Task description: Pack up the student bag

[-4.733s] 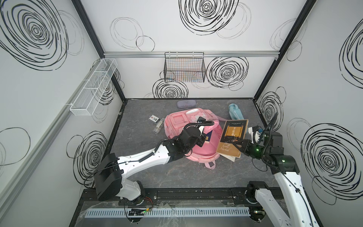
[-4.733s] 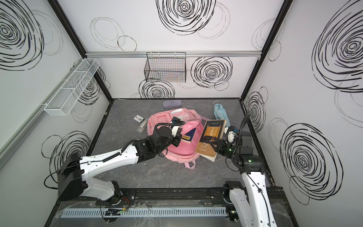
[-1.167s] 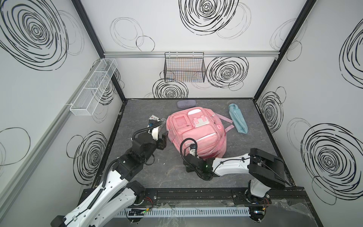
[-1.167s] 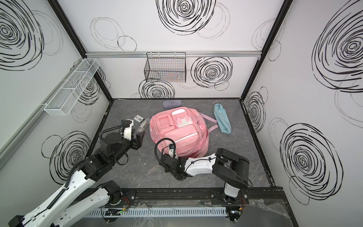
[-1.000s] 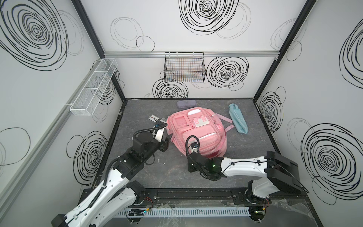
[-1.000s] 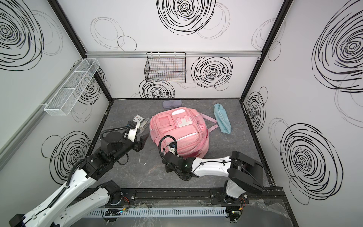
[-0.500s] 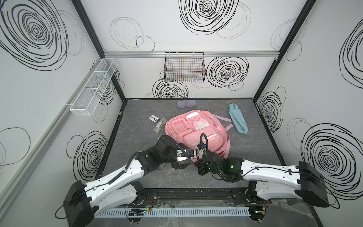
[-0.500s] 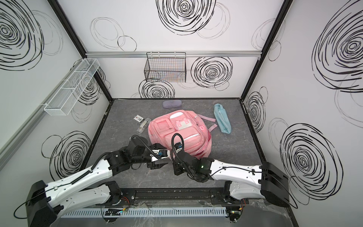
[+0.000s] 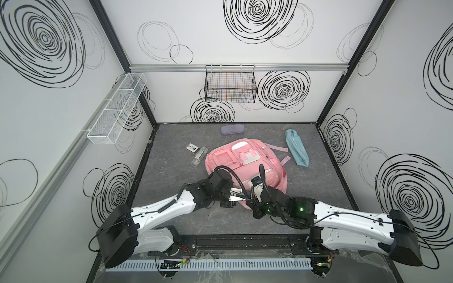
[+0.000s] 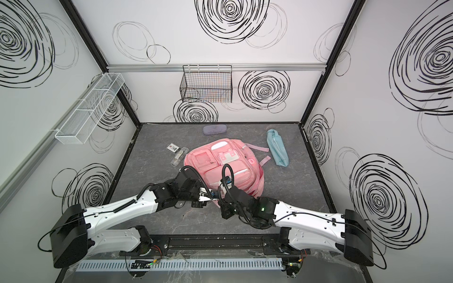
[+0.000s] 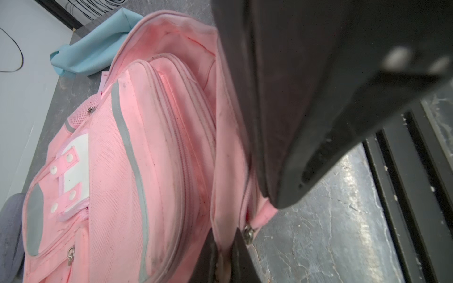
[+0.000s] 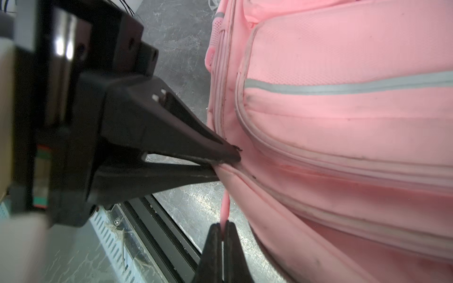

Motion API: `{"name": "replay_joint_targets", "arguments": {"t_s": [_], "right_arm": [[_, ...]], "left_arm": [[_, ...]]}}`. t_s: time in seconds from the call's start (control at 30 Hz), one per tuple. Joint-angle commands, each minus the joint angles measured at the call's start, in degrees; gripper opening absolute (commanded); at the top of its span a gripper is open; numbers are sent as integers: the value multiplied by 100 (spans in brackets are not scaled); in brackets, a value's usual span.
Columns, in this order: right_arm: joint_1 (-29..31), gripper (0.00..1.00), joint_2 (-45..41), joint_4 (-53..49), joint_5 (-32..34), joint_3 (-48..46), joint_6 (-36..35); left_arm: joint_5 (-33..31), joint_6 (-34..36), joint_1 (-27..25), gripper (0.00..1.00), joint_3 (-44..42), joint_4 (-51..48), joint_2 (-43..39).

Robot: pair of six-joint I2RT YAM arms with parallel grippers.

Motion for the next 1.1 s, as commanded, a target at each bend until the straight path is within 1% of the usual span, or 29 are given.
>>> {"name": "replay_joint_targets", "arguments": {"t_s": [0.0,0.1,0.27,0.37,0.4,0.43,0.5,0.6,0.67,0.8,0.87,0.93,1.03,1.07], "right_arm": [[5,0,-186,-65,413,140,-37],[-14,0,-222,-89,485,59,-48],[-50,0,-111,360,401,-177,63],[-68,0,-97,767,394,-427,184],[-68,0,-100,890,400,-528,237],[-67,0,-104,873,502,-584,345],[-87,0,-177,656,732,-599,572],[-92,0,-406,386,1000,-610,547],[-109,0,-549,411,924,-655,447],[-111,0,-625,1010,453,-819,282],[-114,0,-556,1367,283,-932,279],[-115,0,-451,1573,240,-1015,317],[-103,32,-373,1672,238,-1066,384],[-86,34,-361,1791,158,-1117,281]], "left_arm": [[-28,160,32,0,38,116,-166],[132,84,140,0,-84,316,-349],[432,-314,194,0,-149,603,-355],[365,-745,180,0,-149,712,-284],[383,-790,173,0,-131,693,-254],[400,-770,170,0,-123,635,-228],[236,-734,156,0,-122,574,-182],[172,-707,167,0,-129,528,-210],[267,-777,177,0,-148,637,-267],[460,-1092,184,0,-175,967,-305],[451,-1314,174,0,-148,1061,-272],[313,-1638,127,0,-73,1090,-235],[310,-1974,107,0,1,1050,-222],[317,-2067,105,0,2,1061,-241]]}}
